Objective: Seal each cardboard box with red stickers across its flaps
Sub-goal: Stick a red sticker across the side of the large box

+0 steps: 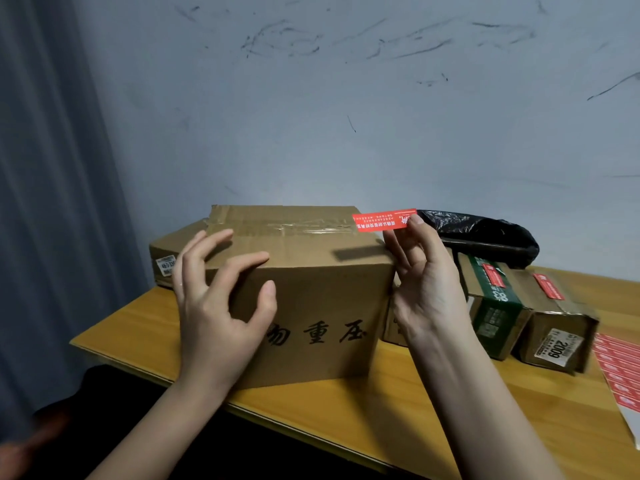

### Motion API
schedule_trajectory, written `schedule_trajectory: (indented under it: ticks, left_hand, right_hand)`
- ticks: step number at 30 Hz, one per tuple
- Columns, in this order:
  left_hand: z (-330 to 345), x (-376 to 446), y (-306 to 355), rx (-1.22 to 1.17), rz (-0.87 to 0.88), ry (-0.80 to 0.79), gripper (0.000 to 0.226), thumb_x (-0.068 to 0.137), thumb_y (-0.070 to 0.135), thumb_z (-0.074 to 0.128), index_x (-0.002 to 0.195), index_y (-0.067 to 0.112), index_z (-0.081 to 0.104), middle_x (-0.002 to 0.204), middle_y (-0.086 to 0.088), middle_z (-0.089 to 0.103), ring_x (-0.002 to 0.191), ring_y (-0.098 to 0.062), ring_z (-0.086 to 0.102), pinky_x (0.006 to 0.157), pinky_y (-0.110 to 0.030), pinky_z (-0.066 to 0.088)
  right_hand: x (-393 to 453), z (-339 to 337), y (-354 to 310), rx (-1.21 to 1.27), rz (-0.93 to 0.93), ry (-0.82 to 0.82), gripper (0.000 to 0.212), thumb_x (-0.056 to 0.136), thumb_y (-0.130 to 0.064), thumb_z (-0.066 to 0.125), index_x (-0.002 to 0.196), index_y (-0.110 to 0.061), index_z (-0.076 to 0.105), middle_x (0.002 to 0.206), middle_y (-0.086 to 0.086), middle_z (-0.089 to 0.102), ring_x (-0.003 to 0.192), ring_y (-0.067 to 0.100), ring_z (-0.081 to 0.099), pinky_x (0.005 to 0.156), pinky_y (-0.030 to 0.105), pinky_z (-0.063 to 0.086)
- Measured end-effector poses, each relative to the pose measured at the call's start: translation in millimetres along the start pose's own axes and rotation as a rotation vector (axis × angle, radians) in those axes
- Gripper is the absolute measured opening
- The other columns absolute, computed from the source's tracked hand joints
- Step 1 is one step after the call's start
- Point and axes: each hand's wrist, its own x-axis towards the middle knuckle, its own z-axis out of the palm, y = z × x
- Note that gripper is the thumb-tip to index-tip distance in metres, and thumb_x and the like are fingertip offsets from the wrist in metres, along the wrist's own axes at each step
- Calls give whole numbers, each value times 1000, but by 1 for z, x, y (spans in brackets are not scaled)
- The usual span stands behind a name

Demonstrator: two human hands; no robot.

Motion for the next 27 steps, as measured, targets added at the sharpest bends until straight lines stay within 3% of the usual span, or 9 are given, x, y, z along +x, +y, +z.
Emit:
schedule_trajectory:
  ticks: [5, 10, 14, 20, 27]
  left_hand:
    - [-3, 1, -2, -65, -15, -27, 28, 83, 40, 51, 106, 29, 64, 131, -7, 48, 134, -28, 35, 111, -14, 15]
    - [-4, 3, -2, -124, -37, -45, 27, 84, 41, 50, 105, 32, 63, 131, 2, 46, 134, -23, 34, 110, -19, 19]
    - [-2, 3, 0, -158, -38, -75, 28, 84, 41, 49, 106, 32, 63, 132, 5, 44, 136, -20, 32, 109, -22, 19]
    - [1, 3, 2, -180, -17, -92, 28, 83, 40, 50, 107, 33, 63, 133, 6, 40, 137, -18, 30, 112, -49, 28]
    - [1, 3, 0, -161, -33, -118, 29, 84, 42, 50, 109, 36, 62, 138, 5, 36, 138, -22, 29, 110, -54, 31]
  right_hand:
    - [-12, 3, -5, 5, -2, 37, 1, 88, -20, 64, 88, -20, 65, 86, -1, 70, 79, 10, 67, 92, 31, 45]
    - [-21, 1, -12, -18, -4, 46, 3, 89, -21, 63, 88, -21, 66, 86, -1, 69, 82, 11, 66, 77, 25, 45]
    - [-24, 0, -19, -31, -2, 44, 4, 90, -21, 62, 89, -21, 65, 93, 0, 67, 90, 14, 64, 90, 30, 44]
    - [-23, -3, -27, -19, 7, 73, 3, 88, -25, 64, 89, -22, 63, 87, -4, 66, 88, 11, 64, 89, 32, 44]
    - [-23, -2, -24, -142, -50, 25, 6, 89, -25, 61, 89, -20, 65, 92, -2, 70, 84, 8, 66, 85, 28, 43]
